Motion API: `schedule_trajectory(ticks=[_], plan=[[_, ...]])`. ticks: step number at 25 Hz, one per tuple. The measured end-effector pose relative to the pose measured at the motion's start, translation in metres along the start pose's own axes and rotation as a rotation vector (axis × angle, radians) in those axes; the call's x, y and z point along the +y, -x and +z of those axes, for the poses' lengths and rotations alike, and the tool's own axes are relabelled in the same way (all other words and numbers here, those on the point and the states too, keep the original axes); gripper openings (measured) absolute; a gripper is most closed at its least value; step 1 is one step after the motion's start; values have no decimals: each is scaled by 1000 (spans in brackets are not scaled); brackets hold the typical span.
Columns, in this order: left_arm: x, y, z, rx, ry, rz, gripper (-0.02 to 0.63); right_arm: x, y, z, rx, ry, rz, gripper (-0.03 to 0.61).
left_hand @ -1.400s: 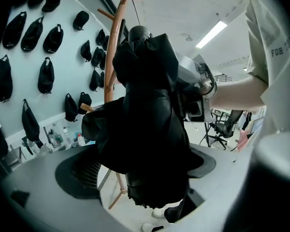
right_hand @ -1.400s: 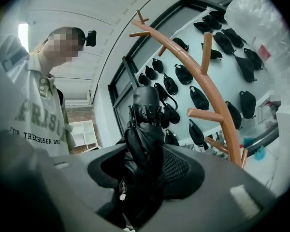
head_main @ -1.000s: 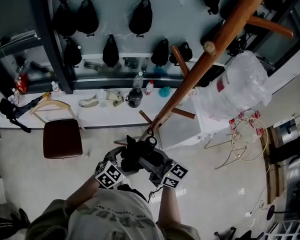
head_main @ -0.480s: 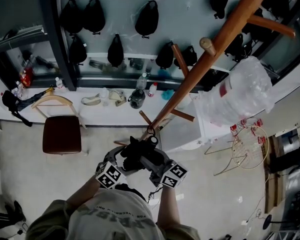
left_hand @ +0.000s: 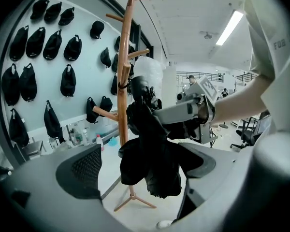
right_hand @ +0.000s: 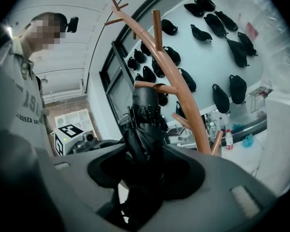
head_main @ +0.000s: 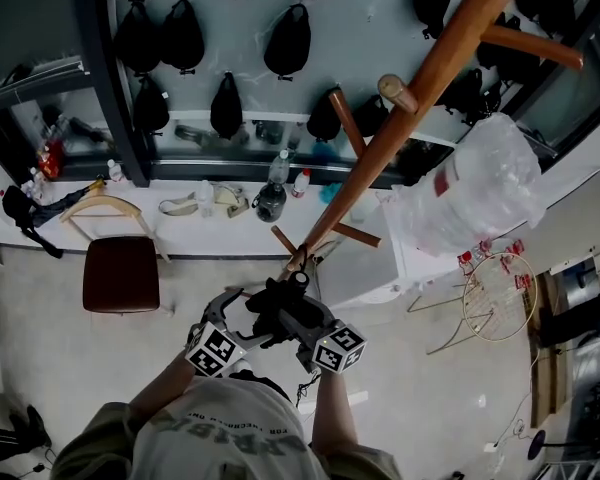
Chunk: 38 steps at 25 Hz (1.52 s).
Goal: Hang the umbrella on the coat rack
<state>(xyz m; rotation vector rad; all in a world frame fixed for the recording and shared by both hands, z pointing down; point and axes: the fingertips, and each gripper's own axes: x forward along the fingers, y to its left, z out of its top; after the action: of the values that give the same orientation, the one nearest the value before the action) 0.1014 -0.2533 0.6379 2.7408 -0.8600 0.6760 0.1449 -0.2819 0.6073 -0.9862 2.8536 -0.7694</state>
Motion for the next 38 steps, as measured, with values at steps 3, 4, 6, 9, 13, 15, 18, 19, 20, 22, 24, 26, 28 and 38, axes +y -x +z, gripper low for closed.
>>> schedule_trajectory(ticks=[3,4,6,9,13,15,18,19,20,22,24,26,28,38], plan=[[2,1,2,10,-9,4,479,-16,-4,-13,30,-3,-59,201],[4,1,4,10,-12,6,479,-21,-6,-17,41,-2,-79,201],[10,3,7,4,-16,12,479,-30,-9,-24,54,-1,-117,201],[17,6,14,-21,-22,25,479,-44,-13,-34,47,-5,-174,201],[28,11,20,-29,-14,47,479,-57,-21,-37,25,25,-249,202],[33,13,23,-40,-16,59,479,-64,-25,-39,29,59,-295,204],[44,15,28,-60,-23,90,479,-76,-29,-43,40,111,-369,207],[48,15,29,-63,-21,99,479,-79,-31,-43,43,122,-390,209],[51,15,30,-66,-18,108,479,-81,-32,-43,45,130,-408,209],[59,17,34,-77,-16,122,479,-85,-35,-43,46,135,-444,210],[65,19,38,-94,-20,136,479,-89,-37,-45,47,134,-479,212],[71,21,42,-107,-21,144,479,-93,-38,-49,51,133,-513,213],[75,22,44,-117,-19,148,479,-96,-39,-51,59,136,-542,215],[84,23,52,-143,-23,127,479,-106,-45,-58,84,111,-613,223]])
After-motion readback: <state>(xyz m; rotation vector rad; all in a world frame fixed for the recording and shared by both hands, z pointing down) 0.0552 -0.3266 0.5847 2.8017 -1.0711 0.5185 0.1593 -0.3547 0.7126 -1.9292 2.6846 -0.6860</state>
